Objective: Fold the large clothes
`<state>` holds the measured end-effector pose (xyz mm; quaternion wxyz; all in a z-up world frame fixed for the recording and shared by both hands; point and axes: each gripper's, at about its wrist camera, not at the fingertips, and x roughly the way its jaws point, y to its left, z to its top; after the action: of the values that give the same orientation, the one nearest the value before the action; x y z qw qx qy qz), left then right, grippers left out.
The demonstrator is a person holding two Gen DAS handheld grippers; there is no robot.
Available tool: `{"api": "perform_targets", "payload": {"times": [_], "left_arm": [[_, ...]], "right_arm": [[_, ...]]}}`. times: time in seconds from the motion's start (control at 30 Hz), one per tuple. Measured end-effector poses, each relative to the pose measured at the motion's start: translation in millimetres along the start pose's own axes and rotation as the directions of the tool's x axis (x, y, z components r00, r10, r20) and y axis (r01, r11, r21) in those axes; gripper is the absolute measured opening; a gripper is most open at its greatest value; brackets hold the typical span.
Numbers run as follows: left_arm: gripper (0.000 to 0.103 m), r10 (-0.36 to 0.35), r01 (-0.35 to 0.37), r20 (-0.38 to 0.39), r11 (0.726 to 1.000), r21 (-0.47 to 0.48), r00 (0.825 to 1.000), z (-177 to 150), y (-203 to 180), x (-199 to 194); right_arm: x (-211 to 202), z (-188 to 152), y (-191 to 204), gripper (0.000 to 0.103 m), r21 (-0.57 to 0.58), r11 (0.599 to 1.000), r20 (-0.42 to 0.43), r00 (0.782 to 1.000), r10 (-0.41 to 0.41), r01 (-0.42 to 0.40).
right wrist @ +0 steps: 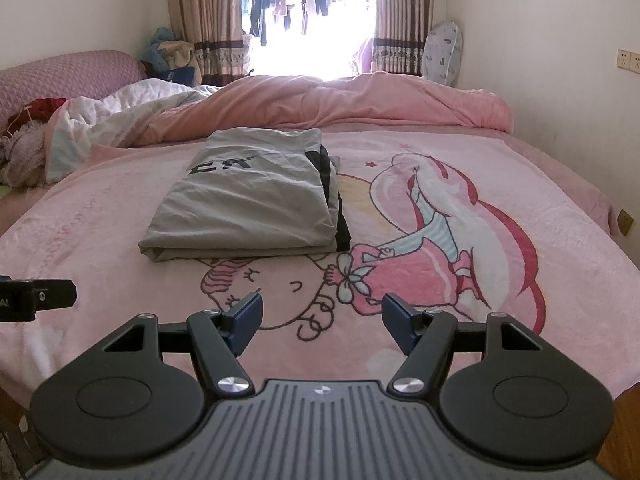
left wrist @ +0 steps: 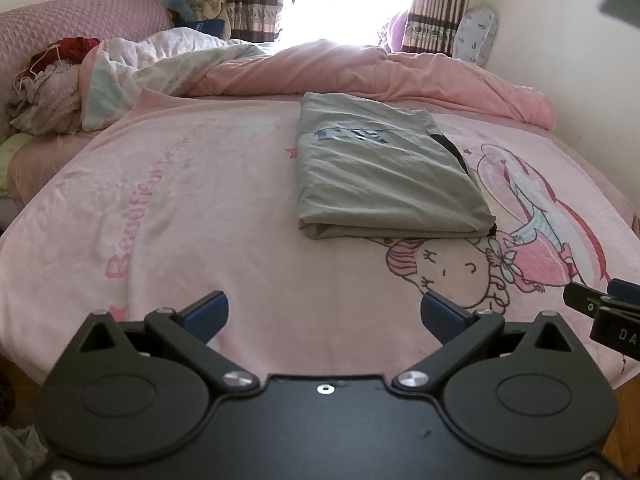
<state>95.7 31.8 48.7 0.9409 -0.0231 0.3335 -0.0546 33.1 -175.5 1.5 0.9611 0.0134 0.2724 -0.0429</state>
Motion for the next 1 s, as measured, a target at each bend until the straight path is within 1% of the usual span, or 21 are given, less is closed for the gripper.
{"api": "perform_targets", "payload": {"times": [0.57, 0.7, 1.0], "left_arm": [[0.103, 0.003, -0.003, 0.01, 1.0, 0.004, 1.0, 1.9, 0.6, -1.0], [0.103, -0.009, 0.009, 0.006, 1.0, -0.004, 1.0, 2.7, 0.3, -0.5], [0.103, -0.012, 0.012, 0.006, 1.0, 0.01, 1.0, 3.4, -3.5, 0.2]], "right_arm": [[1.7, 0.5, -1.0, 0.08, -0.002, 1.0, -0.005, 1.0, -0.003, 0.003], [2.0, 0.5, -1.4, 0.08, -0.002, 1.0, -0.006, 1.0, -0.002, 0.002], [2.8, -0.1, -1.7, 0.08, -0.003, 1.0, -0.008, 1.0, -0.005, 0.005]]}}
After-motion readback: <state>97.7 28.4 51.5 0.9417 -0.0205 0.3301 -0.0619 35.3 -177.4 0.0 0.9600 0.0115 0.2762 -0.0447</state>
